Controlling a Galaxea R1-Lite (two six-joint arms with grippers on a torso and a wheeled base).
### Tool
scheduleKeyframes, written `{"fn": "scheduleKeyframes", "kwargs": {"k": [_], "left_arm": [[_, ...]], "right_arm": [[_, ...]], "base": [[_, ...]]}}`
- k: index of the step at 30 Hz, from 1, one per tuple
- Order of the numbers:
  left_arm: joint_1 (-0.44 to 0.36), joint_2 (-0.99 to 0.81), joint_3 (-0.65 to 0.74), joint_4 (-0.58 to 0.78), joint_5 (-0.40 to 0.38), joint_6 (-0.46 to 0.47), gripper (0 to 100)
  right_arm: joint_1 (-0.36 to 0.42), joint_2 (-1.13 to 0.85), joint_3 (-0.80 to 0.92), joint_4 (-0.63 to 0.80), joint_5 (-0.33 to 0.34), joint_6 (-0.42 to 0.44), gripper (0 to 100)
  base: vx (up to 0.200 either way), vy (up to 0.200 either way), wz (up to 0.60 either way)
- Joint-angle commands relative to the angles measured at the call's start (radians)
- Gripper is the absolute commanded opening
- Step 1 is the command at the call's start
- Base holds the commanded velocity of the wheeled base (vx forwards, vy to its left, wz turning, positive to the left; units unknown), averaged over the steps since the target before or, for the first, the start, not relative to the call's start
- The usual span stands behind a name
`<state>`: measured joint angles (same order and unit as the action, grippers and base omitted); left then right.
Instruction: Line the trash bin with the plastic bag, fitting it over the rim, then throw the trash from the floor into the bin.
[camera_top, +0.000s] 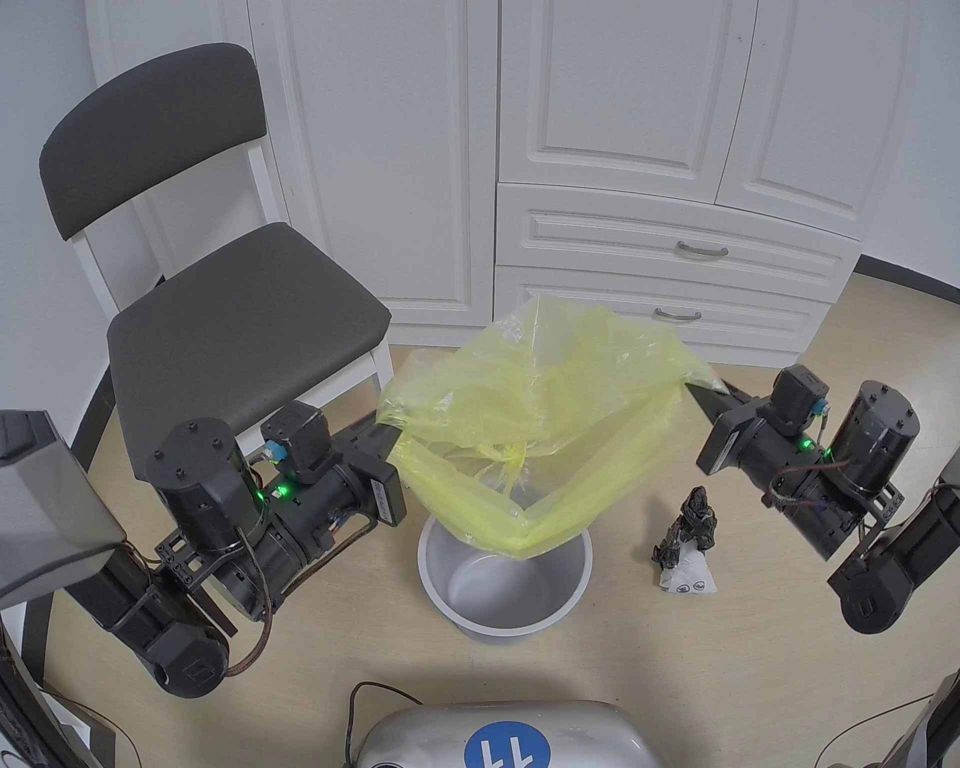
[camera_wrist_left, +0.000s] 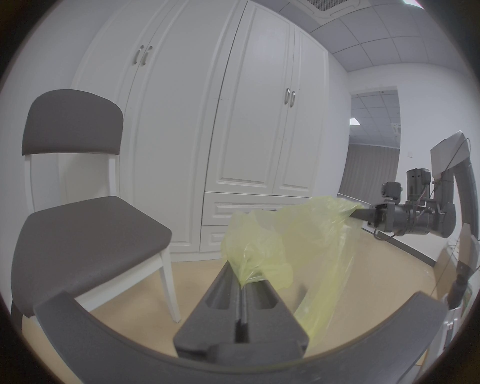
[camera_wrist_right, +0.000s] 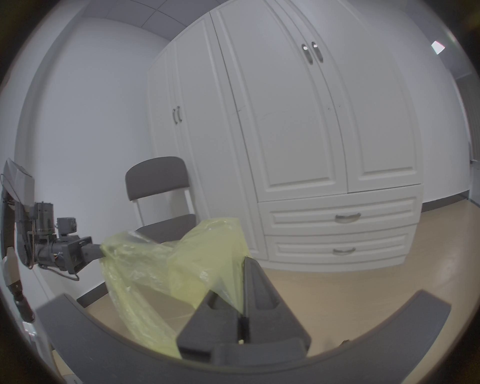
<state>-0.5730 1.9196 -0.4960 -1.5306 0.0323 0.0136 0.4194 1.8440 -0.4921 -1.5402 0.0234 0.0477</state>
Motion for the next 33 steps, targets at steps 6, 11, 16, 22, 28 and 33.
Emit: {"fn": "scheduleKeyframes", "kwargs": {"k": [6,11,16,22,28,33], "left_arm": [[-0.065,0.024,0.034,0.000,0.003,-0.004,0],[-0.074,0.090,0.022,0.000,0.003,-0.004,0],[-0.068,0.102,0.019,0.000,0.003,-0.004,0],[-0.064,0.065,0.043,0.000,-0.002,-0.017,0],[-0.067,0.102,0.016,0.001,-0.002,-0.043,0],[-0.067,0.185,-0.085,0.007,0.001,-0.130,0]], "right_arm": [[0.153,0.098,0.046,-0.017,0.003,0.047,0],[0.160,0.176,0.046,-0.031,0.001,0.049,0],[0.167,0.195,0.052,-0.031,0.001,0.049,0],[0.199,0.193,0.026,0.034,0.000,0.104,0],[0.183,0.141,-0.088,0.311,-0.005,0.236,0],[0.131,0.124,-0.264,0.658,-0.057,0.353,0]], "base": [[0.000,0.000,0.00],[0.000,0.000,0.00],[0.000,0.000,0.00],[0.000,0.000,0.00],[0.000,0.000,0.00],[0.000,0.000,0.00]]}}
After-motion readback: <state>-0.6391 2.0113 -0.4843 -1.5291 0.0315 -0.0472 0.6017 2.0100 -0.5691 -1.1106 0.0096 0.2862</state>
